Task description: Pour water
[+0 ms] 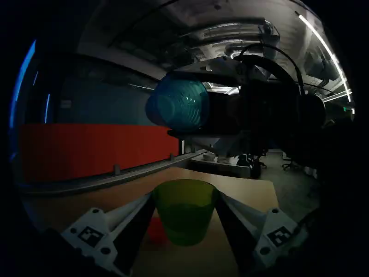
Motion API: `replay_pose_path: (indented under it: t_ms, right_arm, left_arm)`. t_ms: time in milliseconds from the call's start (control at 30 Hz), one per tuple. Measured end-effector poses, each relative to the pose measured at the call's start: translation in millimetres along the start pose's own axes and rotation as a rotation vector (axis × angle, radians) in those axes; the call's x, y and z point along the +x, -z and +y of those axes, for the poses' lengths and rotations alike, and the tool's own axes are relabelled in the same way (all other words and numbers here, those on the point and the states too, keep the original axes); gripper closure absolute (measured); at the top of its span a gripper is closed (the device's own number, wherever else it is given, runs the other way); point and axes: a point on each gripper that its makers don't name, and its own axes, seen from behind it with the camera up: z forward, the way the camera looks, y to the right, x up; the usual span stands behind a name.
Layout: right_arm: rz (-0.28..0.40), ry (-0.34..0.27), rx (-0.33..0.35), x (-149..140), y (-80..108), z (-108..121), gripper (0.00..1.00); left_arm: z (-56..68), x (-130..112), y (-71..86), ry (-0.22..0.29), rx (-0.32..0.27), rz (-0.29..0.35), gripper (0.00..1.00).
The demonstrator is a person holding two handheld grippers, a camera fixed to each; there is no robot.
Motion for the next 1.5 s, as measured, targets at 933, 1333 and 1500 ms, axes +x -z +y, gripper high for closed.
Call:
replay_pose_path:
  t_ms: [933,1333,1500]
  right_arm:
    - [0.016,-0.481,-0.030,-32,6.2,-8,0.10]
    - [0.024,-0.773,-0.037,-34,11.3,-16,0.10]
    - [0.030,-0.900,-0.041,-32,11.7,-17,0.10]
  left_arm:
    - [-0.5,0,3.0,-0.008,0.010,-0.005,0.13]
    - [-1.7,0,4.0,-0.010,0.016,-0.006,0.13]
    - [-1.8,1,4.1,-0.011,0.018,-0.007,0.12]
